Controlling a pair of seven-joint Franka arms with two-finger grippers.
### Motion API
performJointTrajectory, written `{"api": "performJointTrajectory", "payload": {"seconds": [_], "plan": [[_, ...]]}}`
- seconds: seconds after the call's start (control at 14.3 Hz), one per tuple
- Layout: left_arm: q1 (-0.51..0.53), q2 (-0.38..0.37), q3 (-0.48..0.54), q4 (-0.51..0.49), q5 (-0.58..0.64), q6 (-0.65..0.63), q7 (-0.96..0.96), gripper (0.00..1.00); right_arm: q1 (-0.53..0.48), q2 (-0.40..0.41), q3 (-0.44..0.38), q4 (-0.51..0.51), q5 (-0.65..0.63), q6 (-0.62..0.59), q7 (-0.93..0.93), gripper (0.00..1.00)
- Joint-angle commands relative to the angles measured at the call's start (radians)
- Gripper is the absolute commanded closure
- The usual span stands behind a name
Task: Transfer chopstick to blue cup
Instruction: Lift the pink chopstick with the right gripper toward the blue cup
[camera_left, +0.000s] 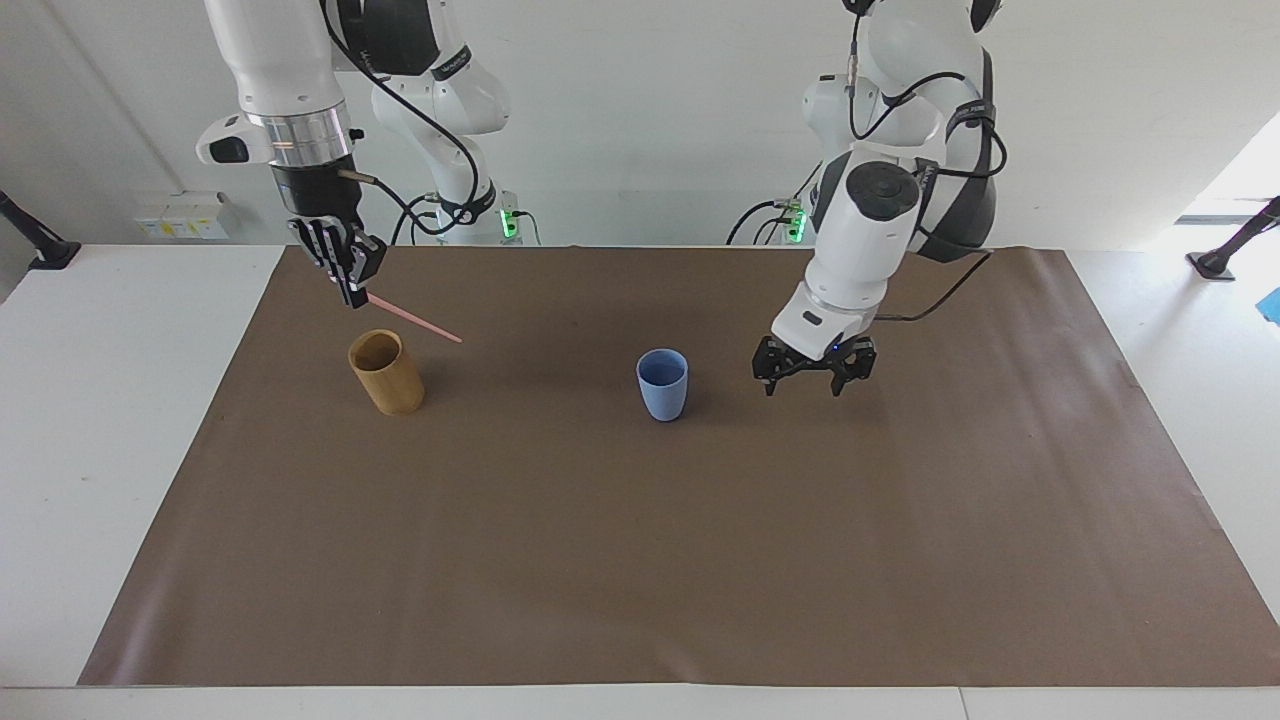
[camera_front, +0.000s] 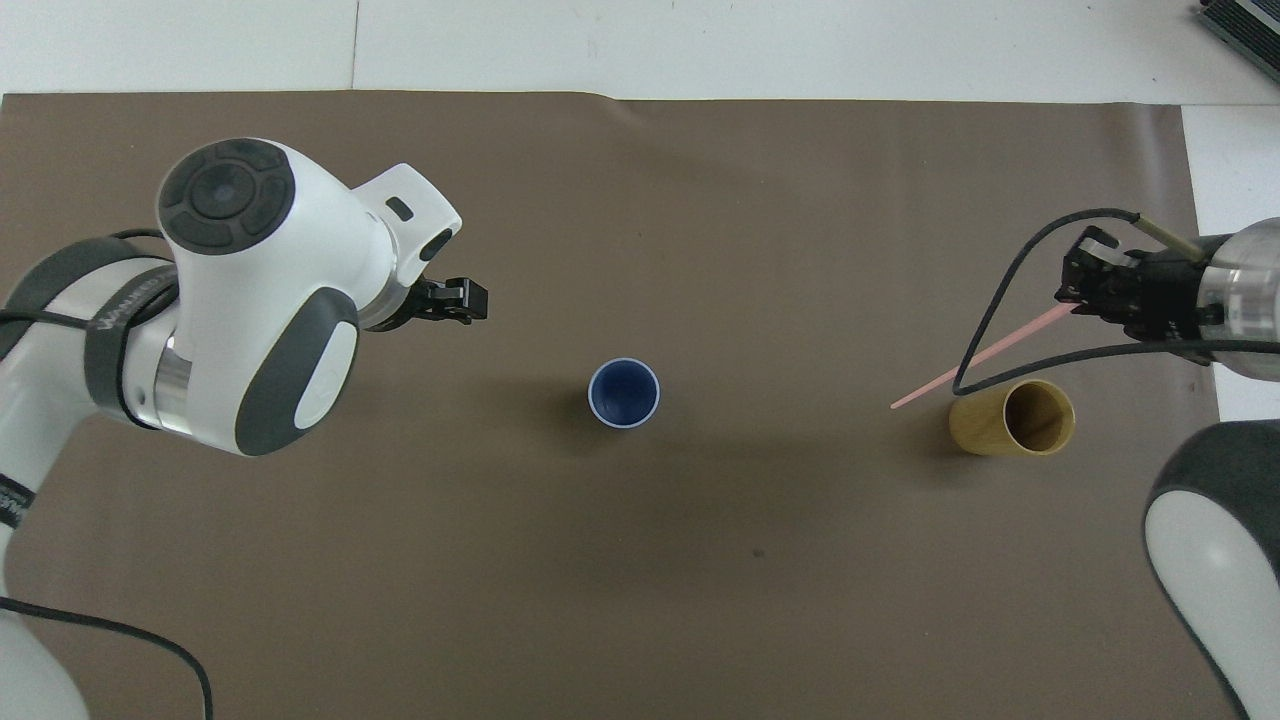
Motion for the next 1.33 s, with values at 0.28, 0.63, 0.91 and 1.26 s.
{"api": "performJointTrajectory", "payload": {"seconds": [0.28, 0.63, 0.91, 1.26], "plan": [[0.217, -0.097, -0.009, -0.011, -0.011, -0.148, 0.315, 0.00, 0.177, 0.030, 0.002, 0.014, 0.006, 0.044, 0.426, 1.00], [0.268, -0.147, -0.008, 0.018, -0.011, -0.229, 0.371, 0.00, 0.231, 0.073, 0.003, 0.023, -0.020, 0.119, 0.542, 1.00], [0.270, -0.178, -0.005, 0.140, -0.011, -0.398, 0.370, 0.00, 0.289, 0.098, 0.006, 0.016, -0.077, 0.151, 0.620, 1.00], [0.267, -0.221, 0.001, 0.159, -0.014, -0.447, 0.364, 0.00, 0.356, 0.109, 0.008, -0.013, -0.130, 0.156, 0.659, 1.00]]}}
